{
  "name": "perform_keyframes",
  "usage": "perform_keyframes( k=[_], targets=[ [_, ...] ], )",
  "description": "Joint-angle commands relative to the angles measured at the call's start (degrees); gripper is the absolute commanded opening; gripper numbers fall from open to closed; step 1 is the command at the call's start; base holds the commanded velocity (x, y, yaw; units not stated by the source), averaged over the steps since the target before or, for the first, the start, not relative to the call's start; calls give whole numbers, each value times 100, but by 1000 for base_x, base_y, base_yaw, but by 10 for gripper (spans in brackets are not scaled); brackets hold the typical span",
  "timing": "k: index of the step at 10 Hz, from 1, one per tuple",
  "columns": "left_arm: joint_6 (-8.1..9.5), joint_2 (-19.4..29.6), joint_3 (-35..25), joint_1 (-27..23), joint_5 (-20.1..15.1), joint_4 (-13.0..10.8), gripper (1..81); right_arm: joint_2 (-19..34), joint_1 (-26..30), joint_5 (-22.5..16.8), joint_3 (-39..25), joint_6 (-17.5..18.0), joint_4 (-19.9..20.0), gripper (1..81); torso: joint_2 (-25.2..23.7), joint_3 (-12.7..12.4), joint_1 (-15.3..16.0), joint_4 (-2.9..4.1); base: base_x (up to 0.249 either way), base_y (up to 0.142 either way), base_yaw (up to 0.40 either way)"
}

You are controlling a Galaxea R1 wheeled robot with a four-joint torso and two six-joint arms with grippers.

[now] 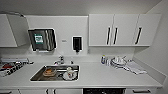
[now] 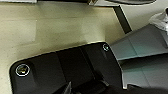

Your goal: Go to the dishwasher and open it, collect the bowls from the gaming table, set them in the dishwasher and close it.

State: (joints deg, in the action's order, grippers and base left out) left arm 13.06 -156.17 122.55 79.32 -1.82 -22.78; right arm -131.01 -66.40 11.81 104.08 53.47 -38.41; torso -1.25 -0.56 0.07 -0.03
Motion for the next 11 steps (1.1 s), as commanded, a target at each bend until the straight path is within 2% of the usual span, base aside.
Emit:
perform_keyframes(
  k=[1,3,6,7,9,11],
  targets=[
    [-49,-274,436,-211,102,-103,811,214,1202,-792,-635,138,18,10,0,0,0,0,0,0,0],
    [-49,-388,586,-105,173,-95,811,-162,1615,-1232,-637,138,9,10,0,0,0,0,0,0,0],
    [-14,-503,858,70,357,-24,811,-938,2073,-2051,-311,138,-35,10,0,0,0,0,0,0,0],
    [13,-555,946,123,366,-7,811,-1148,2187,-2200,-171,138,-44,10,0,0,0,0,0,0,0],
    [13,-617,1034,228,383,178,811,-1605,2459,-2420,390,129,-44,10,0,0,0,0,0,0,0],
    [13,-608,1104,369,638,195,811,-1843,2758,-2586,594,129,-35,10,0,0,0,0,0,0,0]
  ],
)
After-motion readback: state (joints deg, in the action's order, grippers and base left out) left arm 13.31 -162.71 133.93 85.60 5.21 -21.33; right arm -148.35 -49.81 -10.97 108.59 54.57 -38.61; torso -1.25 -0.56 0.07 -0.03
